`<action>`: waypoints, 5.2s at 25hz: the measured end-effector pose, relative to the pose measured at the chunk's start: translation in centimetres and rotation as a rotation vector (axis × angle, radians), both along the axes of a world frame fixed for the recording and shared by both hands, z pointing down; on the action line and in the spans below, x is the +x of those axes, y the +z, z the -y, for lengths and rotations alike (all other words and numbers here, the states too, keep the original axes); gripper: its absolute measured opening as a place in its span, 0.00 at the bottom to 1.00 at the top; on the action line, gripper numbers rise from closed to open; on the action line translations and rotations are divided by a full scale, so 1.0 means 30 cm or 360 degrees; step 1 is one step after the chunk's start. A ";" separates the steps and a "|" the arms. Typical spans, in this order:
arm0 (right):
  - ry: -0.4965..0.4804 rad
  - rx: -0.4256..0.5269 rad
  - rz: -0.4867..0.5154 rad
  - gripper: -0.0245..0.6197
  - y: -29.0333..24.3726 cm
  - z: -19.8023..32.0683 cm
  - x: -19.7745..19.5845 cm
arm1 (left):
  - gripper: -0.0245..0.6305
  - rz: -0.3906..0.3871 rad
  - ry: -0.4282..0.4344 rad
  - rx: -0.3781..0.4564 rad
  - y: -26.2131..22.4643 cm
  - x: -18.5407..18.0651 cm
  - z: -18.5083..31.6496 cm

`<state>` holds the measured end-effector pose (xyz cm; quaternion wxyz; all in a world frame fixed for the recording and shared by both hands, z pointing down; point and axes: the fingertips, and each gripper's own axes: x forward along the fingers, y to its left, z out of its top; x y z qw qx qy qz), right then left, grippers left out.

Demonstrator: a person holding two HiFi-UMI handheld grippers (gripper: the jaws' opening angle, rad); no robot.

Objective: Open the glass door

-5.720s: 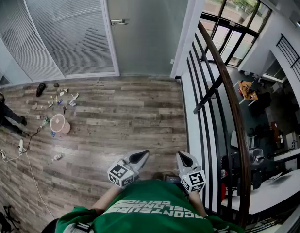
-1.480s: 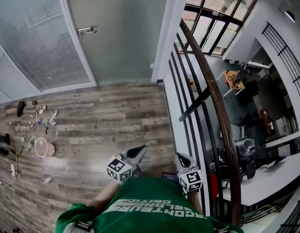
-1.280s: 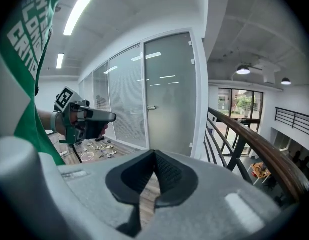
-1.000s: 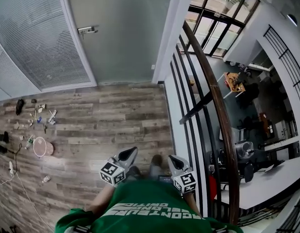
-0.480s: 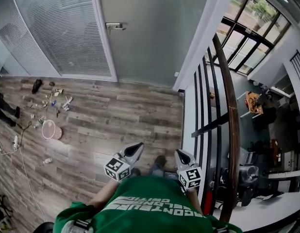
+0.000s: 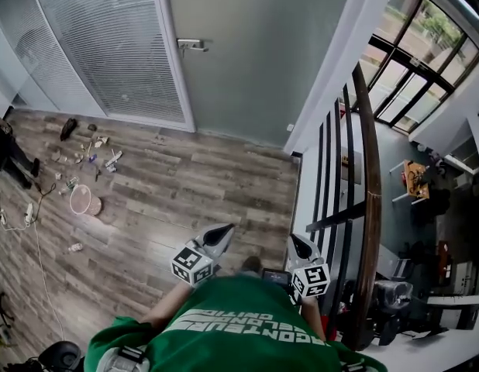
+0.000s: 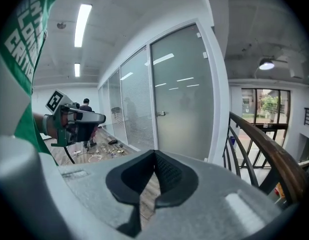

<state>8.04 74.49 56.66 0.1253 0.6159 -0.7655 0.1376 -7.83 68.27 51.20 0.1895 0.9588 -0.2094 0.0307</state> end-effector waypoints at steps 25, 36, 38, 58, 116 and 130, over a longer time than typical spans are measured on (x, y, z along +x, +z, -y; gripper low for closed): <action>0.0059 0.0013 0.0085 0.03 0.059 0.017 0.373 | 0.06 0.0055 0.0042 -0.0016 0.048 0.361 -0.051; 0.0134 -0.0006 0.0086 0.03 0.065 0.020 0.433 | 0.06 0.0061 0.0118 -0.0048 0.070 0.431 -0.024; 0.0163 0.0000 0.0088 0.03 0.058 0.021 0.443 | 0.06 0.0069 0.0154 -0.0047 0.072 0.453 -0.008; 0.0166 -0.0048 0.0083 0.03 0.078 0.224 0.453 | 0.06 0.0047 0.0168 -0.0073 0.082 0.479 0.218; -0.0457 -0.0135 -0.0028 0.03 0.052 1.661 0.250 | 0.06 0.0051 -0.0455 -0.0165 0.080 0.214 1.468; -0.0238 -0.0112 0.0086 0.03 0.087 1.889 0.654 | 0.06 0.0034 -0.0354 -0.0098 0.033 0.539 1.687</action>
